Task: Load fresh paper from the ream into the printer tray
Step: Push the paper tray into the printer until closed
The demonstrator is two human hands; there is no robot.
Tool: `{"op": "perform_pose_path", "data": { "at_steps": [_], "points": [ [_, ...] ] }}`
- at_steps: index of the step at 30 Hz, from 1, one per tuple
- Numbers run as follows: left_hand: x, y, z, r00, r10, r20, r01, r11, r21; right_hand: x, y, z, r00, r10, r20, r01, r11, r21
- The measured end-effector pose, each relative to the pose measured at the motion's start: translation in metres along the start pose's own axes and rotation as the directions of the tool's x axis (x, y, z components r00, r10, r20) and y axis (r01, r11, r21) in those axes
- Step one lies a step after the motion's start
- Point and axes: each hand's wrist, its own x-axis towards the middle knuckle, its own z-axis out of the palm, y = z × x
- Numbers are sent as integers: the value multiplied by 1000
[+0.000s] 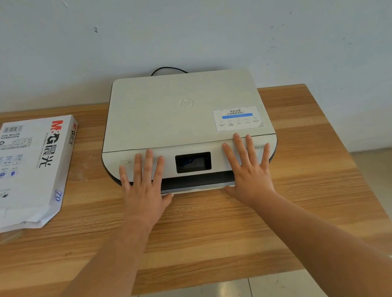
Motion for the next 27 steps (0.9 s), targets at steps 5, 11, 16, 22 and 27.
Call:
{"op": "perform_pose_path", "data": {
  "at_steps": [5,11,16,22,27],
  "points": [
    [6,2,1,999,42,-7,-42,999,9,5,0,0,1000,-7,7,7,1000,-16],
    [11,0,3,998,63,-5,-63,997,33,7,0,4,1000,-9,-9,9,1000,-20],
    [14,-3,2,998,57,2,-58,998,33,8,2,3,1000,-18,-15,18,999,-33],
    [18,-1,0,999,45,16,-46,998,51,9,0,3,999,-13,-29,11,999,-46],
    [18,-1,1,999,46,8,-46,997,61,10,0,5,999,-17,-41,15,999,-50]
  ]
}}
